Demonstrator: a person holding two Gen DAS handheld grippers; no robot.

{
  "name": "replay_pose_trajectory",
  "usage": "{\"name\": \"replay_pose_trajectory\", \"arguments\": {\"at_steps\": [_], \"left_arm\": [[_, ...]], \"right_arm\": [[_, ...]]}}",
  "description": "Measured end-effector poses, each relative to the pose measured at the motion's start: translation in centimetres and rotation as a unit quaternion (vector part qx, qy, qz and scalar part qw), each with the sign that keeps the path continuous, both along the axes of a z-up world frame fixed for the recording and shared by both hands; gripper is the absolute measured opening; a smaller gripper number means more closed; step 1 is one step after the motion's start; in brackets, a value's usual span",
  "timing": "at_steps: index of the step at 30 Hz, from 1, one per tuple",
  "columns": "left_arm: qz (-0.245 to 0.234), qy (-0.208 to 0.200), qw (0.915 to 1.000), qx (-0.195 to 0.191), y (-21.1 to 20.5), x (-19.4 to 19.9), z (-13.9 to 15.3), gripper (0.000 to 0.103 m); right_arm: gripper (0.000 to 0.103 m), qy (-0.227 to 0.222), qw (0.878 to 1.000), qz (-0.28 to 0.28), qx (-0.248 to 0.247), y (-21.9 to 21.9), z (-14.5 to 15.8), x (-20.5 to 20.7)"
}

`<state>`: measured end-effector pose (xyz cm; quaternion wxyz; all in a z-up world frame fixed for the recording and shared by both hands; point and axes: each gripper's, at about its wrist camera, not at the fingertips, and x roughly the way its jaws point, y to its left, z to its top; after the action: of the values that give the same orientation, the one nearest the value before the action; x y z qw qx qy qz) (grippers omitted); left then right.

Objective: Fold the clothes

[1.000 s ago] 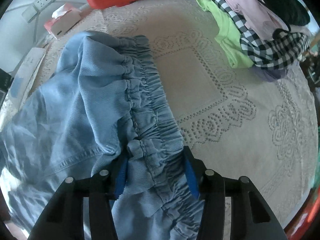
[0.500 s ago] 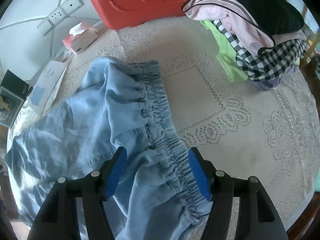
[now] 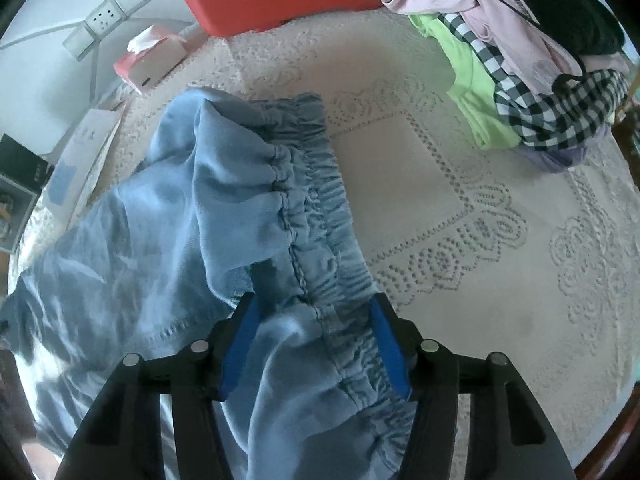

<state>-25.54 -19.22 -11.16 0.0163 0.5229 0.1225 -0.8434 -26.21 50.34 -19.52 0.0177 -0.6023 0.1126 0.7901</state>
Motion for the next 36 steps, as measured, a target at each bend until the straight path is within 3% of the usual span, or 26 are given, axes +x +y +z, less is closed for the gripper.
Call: {"name": "replay_pose_trajectory", "arguments": {"at_steps": [4,5,6,8,9,11,14,15,16,17,21,25,28,29,30,31,34,36], "left_arm": [[-0.119,0.018,0.9927,0.006,9.0,-1.9,3.7,0.012],[-0.137,0.020,0.9904,-0.003,10.6,-1.9,4.3,0.026],[-0.148,0.026,0.9885,-0.017,11.7,-1.6,4.9,0.053],[-0.150,0.036,0.9873,-0.037,12.2,-0.8,5.6,0.084],[-0.142,0.038,0.9883,-0.041,11.7,-0.3,5.7,0.084],[-0.123,0.039,0.9904,-0.049,10.6,0.6,5.7,0.084],[-0.077,0.011,0.9951,-0.061,7.1,0.2,3.3,0.084],[-0.063,0.000,0.9961,-0.063,6.1,0.5,2.2,0.081],[-0.055,-0.010,0.9965,-0.062,5.5,0.7,1.1,0.077],[-0.047,-0.020,0.9969,-0.059,5.0,0.8,0.0,0.068],[-0.039,-0.034,0.9985,-0.017,5.6,1.4,-3.5,0.067],[-0.027,-0.035,0.9990,0.002,6.5,-0.2,-5.8,0.067],[-0.038,-0.065,0.9956,0.056,7.8,-1.5,-8.0,0.067],[-0.048,-0.073,0.9936,0.071,8.4,-1.6,-8.5,0.057],[-0.068,-0.068,0.9931,0.067,9.6,-0.9,-8.4,0.024],[-0.088,-0.063,0.9921,0.063,10.7,-0.1,-8.3,0.012],[-0.149,-0.047,0.9864,0.050,14.2,2.2,-8.0,0.009],[-0.200,-0.033,0.9783,0.045,16.7,5.1,-7.2,0.009]], "right_arm": [[0.057,0.009,1.000,-0.008,-0.019,0.4,0.2,-0.3],[0.057,0.011,1.000,-0.008,-0.024,0.4,0.3,-0.3],[0.057,0.013,1.000,-0.006,-0.025,0.4,0.5,-0.2],[0.057,0.024,0.999,0.002,-0.024,0.1,1.4,0.2],[0.057,0.032,0.999,0.007,-0.024,-0.1,1.9,0.5],[0.057,0.049,0.998,0.022,-0.025,-0.9,3.2,0.9],[0.056,0.069,0.995,0.055,-0.036,-3.4,5.1,1.0],[0.054,0.073,0.994,0.071,-0.042,-4.8,5.6,0.8],[0.044,0.074,0.992,0.090,-0.049,-6.3,5.9,0.5],[0.040,0.074,0.990,0.107,-0.057,-8.0,6.1,0.3],[0.040,0.072,0.981,0.161,-0.085,-13.7,6.3,-0.6],[0.042,0.057,0.975,0.185,-0.105,-17.7,5.6,-1.9],[0.045,0.049,0.974,0.195,-0.103,-19.6,5.0,-2.7],[0.046,0.044,0.974,0.197,-0.102,-19.9,4.6,-2.9],[0.046,0.039,0.974,0.198,-0.099,-20.2,4.2,-3.1],[0.046,0.035,0.974,0.199,-0.097,-20.5,3.9,-3.3],[0.044,0.028,0.972,0.215,-0.092,-21.5,3.3,-3.5],[0.043,0.031,0.969,0.228,-0.087,-22.2,3.4,-3.4]]}}
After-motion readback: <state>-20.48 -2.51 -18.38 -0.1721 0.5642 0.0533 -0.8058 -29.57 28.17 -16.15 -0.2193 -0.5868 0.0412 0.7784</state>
